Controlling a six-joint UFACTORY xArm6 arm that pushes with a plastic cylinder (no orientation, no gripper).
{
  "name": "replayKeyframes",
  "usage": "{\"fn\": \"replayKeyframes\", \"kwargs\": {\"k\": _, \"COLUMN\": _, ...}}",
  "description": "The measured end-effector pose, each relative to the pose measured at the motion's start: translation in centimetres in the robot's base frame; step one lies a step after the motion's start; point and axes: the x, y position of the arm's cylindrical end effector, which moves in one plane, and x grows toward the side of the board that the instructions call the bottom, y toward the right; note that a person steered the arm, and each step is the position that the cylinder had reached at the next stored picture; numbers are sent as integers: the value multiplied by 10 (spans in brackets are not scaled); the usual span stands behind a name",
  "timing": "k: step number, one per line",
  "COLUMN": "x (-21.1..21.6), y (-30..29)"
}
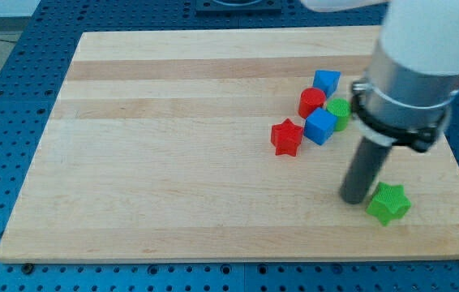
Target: Push the red star to the top left of the green star
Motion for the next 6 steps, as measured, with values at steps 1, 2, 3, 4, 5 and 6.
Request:
{"fn": "replayKeyframes", "kwargs": {"k": 1, "x": -18, "y": -89}}
{"fn": "replayKeyframes", "kwargs": {"k": 2, "x": -67, "y": -147}}
{"fn": "replayKeyframes", "kwargs": {"k": 3, "x": -140, "y": -159}}
{"fn": "replayKeyframes", "kwargs": {"k": 4, "x": -172, "y": -128}}
{"fn": "replayKeyframes", "kwargs": {"k": 5, "x": -140, "y": -61}}
{"fn": "replayKeyframes", "kwargs": {"k": 6, "x": -99, "y": -29}}
